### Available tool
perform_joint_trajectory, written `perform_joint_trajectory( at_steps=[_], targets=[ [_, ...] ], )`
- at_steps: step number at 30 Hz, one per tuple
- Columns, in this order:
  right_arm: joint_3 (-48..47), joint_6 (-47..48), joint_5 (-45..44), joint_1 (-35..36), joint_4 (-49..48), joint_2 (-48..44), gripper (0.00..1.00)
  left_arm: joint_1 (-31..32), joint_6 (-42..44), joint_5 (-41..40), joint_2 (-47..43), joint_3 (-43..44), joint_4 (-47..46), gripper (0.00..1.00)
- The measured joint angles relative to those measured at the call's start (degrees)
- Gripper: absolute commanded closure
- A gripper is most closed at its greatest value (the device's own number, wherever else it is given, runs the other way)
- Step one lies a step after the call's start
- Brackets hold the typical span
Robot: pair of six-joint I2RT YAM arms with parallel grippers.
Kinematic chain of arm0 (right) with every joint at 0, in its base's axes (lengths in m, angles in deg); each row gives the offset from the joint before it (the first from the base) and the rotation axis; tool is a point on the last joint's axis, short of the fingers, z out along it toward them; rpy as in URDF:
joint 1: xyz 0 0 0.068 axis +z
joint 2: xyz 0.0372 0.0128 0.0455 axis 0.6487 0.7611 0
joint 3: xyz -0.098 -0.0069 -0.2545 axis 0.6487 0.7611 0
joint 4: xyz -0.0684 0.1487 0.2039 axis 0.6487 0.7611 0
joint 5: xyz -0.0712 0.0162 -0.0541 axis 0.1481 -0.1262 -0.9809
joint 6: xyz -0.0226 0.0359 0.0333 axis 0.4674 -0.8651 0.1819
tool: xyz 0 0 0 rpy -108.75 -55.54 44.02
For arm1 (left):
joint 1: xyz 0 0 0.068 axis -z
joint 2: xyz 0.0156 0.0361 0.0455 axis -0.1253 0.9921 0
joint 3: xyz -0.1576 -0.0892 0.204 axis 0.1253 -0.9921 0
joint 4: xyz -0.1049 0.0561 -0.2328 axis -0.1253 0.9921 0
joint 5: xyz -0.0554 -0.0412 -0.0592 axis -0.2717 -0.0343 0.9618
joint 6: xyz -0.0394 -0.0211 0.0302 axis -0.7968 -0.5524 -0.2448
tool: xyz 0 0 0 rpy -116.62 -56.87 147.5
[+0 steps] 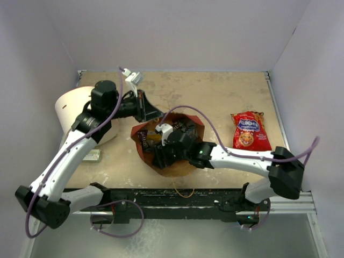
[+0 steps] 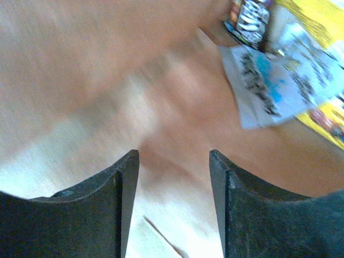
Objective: Take the snacks out of the paper bag
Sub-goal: Adjust the paper bag at the center of the board.
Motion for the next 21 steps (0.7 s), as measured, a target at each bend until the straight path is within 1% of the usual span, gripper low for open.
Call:
perform_joint_trajectory(
  at_steps=[3, 6, 8, 9, 11, 16, 21],
  targets=[
    [4.11, -0.24, -3.3, -0.59, 2.16, -5.95, 0.38, 0.2, -3.3, 1.07, -6.23, -4.55, 1.27, 1.0],
    [6.19, 1.18, -5.7, -1.2, 1.86, -10.8, 0.35, 0.28, -5.22, 1.64, -8.46, -5.77, 1.55, 1.0],
    [8.02, 3.72, -6.73, -1.33, 0.94, -13.79, 0.29, 0.26, -6.62, 1.75, -8.39, -6.08, 0.81, 1.0],
    [8.44, 4.37, -6.86, -1.33, 0.7, -14.27, 0.23, 0.26, -7.45, 1.73, -8.41, -6.69, 0.07, 1.0],
    [10.29, 8.7, -6.78, -1.31, -0.74, -15.47, 0.11, 0.26, -8.52, 1.6, -8.41, -7.87, -1.05, 1.0],
    [13.6, 21.27, -7.28, -0.83, -2.03, -16.48, 0.08, 0.26, -11.67, 1.66, -7.89, -10.1, -4.63, 1.0],
    [14.36, 31.34, -9.22, 0.02, -3.74, -17.16, 0.1, 0.28, -13.57, 1.99, -7.08, -10.23, -9.31, 1.0]
  ],
)
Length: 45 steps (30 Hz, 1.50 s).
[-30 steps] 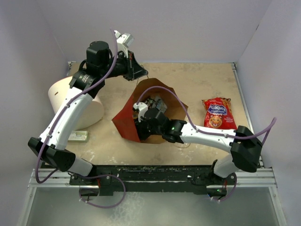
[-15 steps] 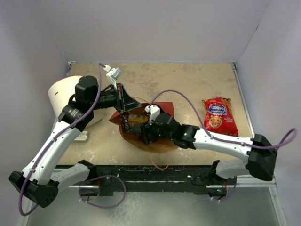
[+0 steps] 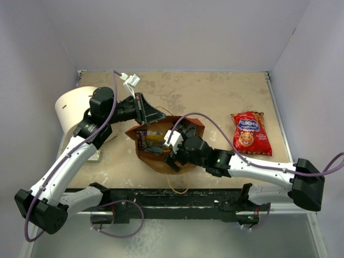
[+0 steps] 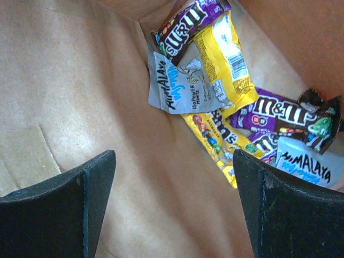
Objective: Take the snacks out of the paper bag
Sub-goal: Adjust the paper bag at the center of the board, then take out the snack from the paper bag.
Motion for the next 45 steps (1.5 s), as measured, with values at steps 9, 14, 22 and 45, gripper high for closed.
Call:
perform_joint_trajectory(
  at_steps=[9, 14, 22, 45],
  targets=[
    [-0.09, 2.97, -2.23, 0.94, -3.87, 7.28, 0.16, -0.02, 4.81, -1.38, 3.54, 7.45, -1.03, 1.0],
    [-2.71, 2.78, -3.93, 0.96, -6.01, 13.14, 0.17, -0.81, 11.96, -2.82, 7.56, 13.53, 0.81, 1.0],
    [-10.84, 4.28, -5.99, 0.96, -8.48, 22.56, 0.17, -2.27, 21.46, -3.13, 16.65, 24.94, 4.76, 1.0],
    [4.72, 16.04, -1.09, 1.27, -9.73, 10.6, 0.26, 4.85, -2.78, 5.53, -1.66, -8.37, -15.69, 1.0]
  ],
)
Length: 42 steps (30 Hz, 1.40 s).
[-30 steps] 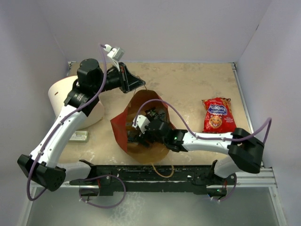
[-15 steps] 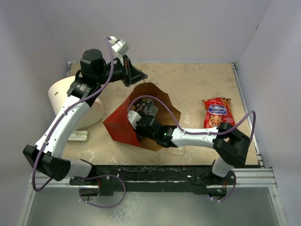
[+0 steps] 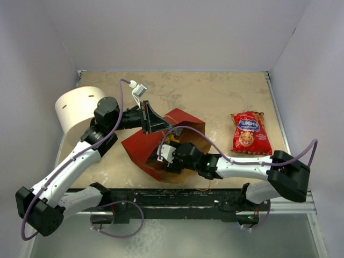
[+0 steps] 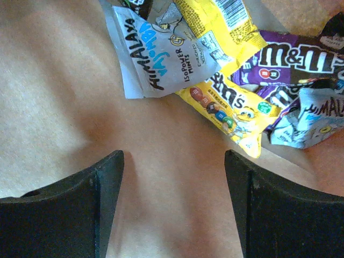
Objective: Take the snacks out of the paper bag
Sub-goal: Take out the snack from the paper bag.
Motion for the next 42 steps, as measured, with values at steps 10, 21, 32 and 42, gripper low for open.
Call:
perform_joint_trajectory(
  at_steps=[10, 21, 32, 42],
  targets=[
    [1.64, 18.71, 2.49, -0.59, -2.29, 1.44, 0.31, 0.68, -2.43, -0.17, 3.23, 1.2, -2.27, 1.0],
    [-2.58, 31.45, 2.99, -5.11, -8.41, 14.1, 0.23, 0.68, 0.79, 1.03, 4.76, 7.08, 3.98, 1.0],
    [-12.48, 35.67, 6.86, -8.0, -12.13, 25.53, 0.57, 0.68, 7.37, 2.38, 4.76, 11.17, 13.57, 1.0],
    [-13.79, 33.97, 6.73, -8.11, -13.99, 28.06, 0.96, 0.66, 14.05, -1.01, 2.97, 12.96, 22.21, 1.0]
  ],
)
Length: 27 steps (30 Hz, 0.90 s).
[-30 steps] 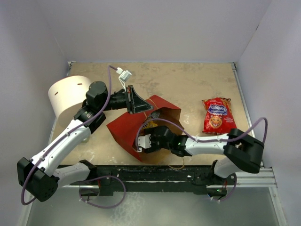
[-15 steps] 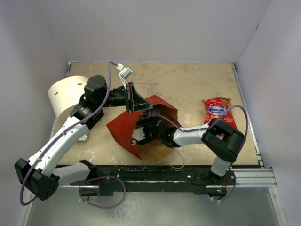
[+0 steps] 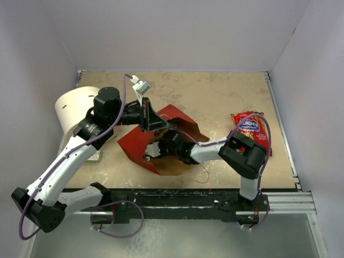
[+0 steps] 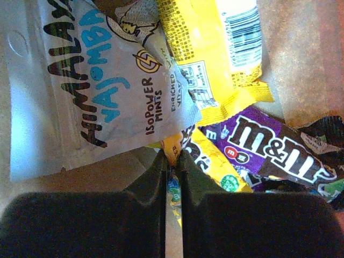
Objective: Take the snacks out of the paper bag
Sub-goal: Take out the snack from the paper bag.
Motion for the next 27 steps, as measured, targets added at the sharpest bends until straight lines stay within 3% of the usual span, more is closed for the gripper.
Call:
perform_joint_trajectory(
  at_steps=[2, 15, 27],
  targets=[
    [0.0, -0.57, 0.02, -0.02, 1.18, -0.9, 1.0, 0.0, 0.61, -1.38, -0.87, -0.02, 0.55, 1.0],
    [4.0, -7.45, -0.13, -0.22, 9.64, -18.34, 1.0, 0.0, 1.7, -7.52, -3.65, -1.49, 0.79, 1.0],
    [5.49, -14.82, 5.07, -0.22, 31.91, -39.65, 1.0, 0.0, -4.83, -11.96, -3.87, -2.32, -0.76, 1.0]
  ],
)
